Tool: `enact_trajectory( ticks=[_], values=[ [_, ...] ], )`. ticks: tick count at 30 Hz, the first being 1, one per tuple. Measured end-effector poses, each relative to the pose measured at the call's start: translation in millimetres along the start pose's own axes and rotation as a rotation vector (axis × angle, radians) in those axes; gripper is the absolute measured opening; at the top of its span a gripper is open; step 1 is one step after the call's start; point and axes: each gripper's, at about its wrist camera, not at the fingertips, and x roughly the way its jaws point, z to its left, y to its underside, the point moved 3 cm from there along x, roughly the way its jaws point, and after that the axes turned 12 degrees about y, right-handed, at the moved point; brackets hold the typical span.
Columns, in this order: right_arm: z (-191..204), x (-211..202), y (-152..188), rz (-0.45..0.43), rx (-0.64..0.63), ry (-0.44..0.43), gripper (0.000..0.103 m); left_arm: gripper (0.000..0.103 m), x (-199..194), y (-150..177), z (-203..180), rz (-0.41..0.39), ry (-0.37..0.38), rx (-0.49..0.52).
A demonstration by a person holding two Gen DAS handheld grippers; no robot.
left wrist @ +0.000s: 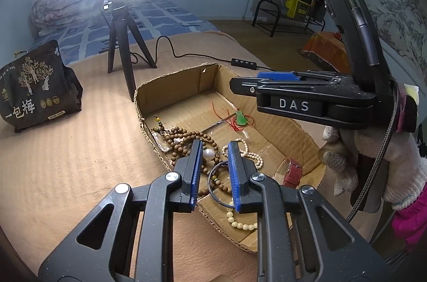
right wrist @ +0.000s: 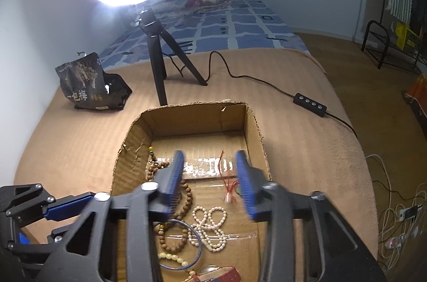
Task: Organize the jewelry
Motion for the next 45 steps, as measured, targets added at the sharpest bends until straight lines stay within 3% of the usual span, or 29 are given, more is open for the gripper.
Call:
enact_trajectory(
  ticks=[1,2,5,9,29,45],
  values=[
    [-0.4,-0.7,-0.1,-0.005,0.001,0.003,0.049,0.039,-0.5,0.1,0.1,-0.003,-0.002,-0.002],
    [-0.8,-1.2,-0.5,-0.007,0.002,0.007,0.052,0.043,-1.0,0.0,0.1,-0.007,-0.001,-0.005],
    [-0.8,-1.9,-1.3,-0.010,-0.003,0.012,0.054,0.044,-1.5,0.1,-0.5,-0.008,-0.004,-0.005],
    [-0.1,-3.5,-1.4,-0.016,-0.008,0.027,0.067,0.059,-1.5,1.4,-0.9,-0.007,-0.009,-0.006],
    [0.9,-39.8,-3.5,-0.055,0.007,0.111,0.072,0.060,-32.1,4.6,-3.3,-0.036,-0.027,0.007],
    [12.8,-107.5,5.3,-0.142,0.007,0.160,0.072,0.064,-102.9,13.1,-8.2,-0.123,-0.041,-0.016]
  ],
)
